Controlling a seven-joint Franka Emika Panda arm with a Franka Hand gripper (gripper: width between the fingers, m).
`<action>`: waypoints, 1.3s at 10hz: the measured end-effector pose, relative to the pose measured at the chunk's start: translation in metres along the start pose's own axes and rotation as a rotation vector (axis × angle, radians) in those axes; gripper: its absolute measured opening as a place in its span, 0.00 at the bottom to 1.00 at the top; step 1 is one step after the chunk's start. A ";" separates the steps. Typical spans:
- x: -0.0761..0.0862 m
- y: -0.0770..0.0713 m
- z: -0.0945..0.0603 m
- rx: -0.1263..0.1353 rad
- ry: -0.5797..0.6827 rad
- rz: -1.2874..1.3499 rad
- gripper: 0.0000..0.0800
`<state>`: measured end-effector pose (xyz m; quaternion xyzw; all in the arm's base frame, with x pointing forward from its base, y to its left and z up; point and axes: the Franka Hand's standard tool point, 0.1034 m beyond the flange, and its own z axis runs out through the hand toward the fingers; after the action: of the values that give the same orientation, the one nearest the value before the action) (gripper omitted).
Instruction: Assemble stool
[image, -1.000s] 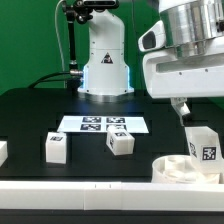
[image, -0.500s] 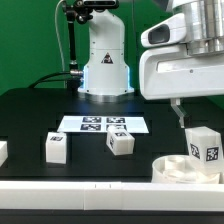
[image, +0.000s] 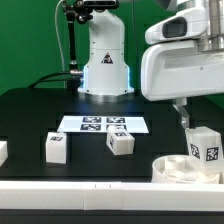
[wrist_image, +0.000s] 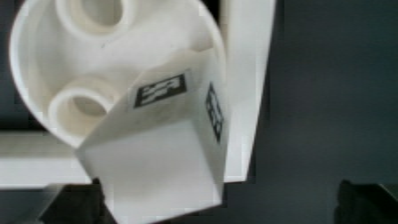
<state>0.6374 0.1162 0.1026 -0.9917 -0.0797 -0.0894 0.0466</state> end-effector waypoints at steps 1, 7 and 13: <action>0.000 -0.002 0.000 -0.010 0.000 -0.145 0.81; -0.002 -0.006 0.001 -0.027 -0.025 -0.652 0.81; -0.003 0.000 0.011 -0.074 -0.100 -1.382 0.81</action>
Offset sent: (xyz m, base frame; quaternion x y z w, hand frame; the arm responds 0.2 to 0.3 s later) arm -0.0005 0.0097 -0.0032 0.0181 -0.0299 -0.2114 0.9768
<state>0.6362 0.1171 0.0909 -0.7173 -0.6921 -0.0553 -0.0588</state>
